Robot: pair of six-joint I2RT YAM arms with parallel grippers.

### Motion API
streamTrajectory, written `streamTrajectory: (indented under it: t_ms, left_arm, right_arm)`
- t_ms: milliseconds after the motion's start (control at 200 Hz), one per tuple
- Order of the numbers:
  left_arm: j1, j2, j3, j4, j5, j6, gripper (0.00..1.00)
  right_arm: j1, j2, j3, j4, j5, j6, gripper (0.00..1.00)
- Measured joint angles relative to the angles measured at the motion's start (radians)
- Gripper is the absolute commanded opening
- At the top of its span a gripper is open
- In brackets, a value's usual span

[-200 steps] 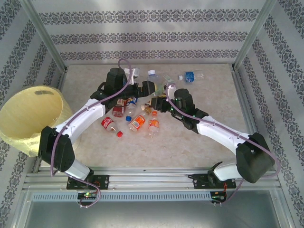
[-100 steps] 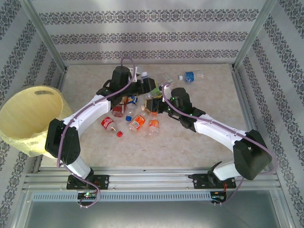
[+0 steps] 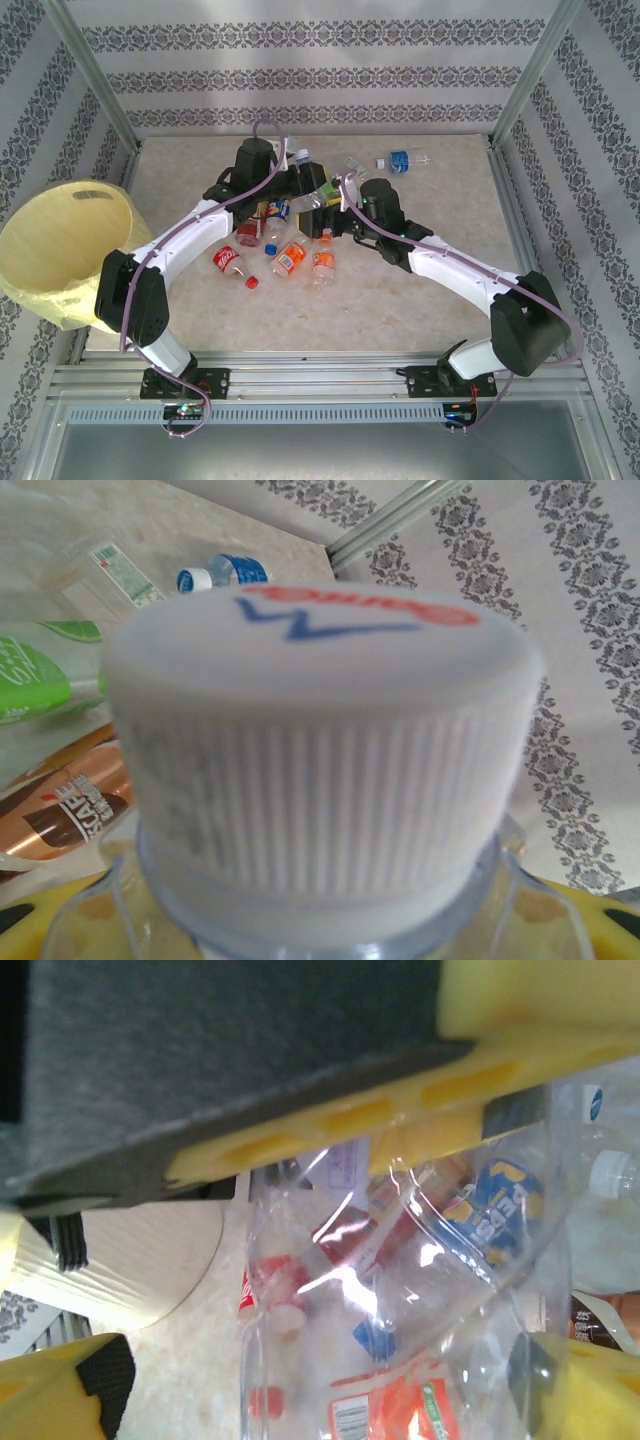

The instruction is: Put the plastic bottles in the bin

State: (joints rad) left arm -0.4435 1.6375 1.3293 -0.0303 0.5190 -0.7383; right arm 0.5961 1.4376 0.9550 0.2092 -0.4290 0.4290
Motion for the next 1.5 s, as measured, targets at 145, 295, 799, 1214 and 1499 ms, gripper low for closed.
streamTrajectory:
  t_ms: [145,295,799,1214,1499]
  left_arm:
    - [0.0,-0.017,-0.002,-0.011,-0.033,0.01,0.56]
    - [0.001,-0.055,-0.003,-0.052,-0.081,0.042,0.56]
    - [0.125,-0.272,0.027,-0.377,-0.249,0.166,0.55]
    - [0.139,-0.47,0.292,-0.694,-0.607,0.386,0.56]
    - [0.161,-0.52,0.367,-0.79,-0.931,0.548,0.56]
  right_arm:
    - [-0.017,-0.047,0.0,-0.031,-0.01,-0.024,0.98]
    - [-0.029,-0.138,-0.035,-0.006,0.043,-0.027,0.98]
    - [-0.116,-0.195,-0.179,0.069,0.318,0.104,0.98]
    - [-0.116,-0.172,-0.179,0.081,0.339,0.119,0.98]
    - [-0.116,-0.15,-0.178,0.081,0.338,0.119,0.98]
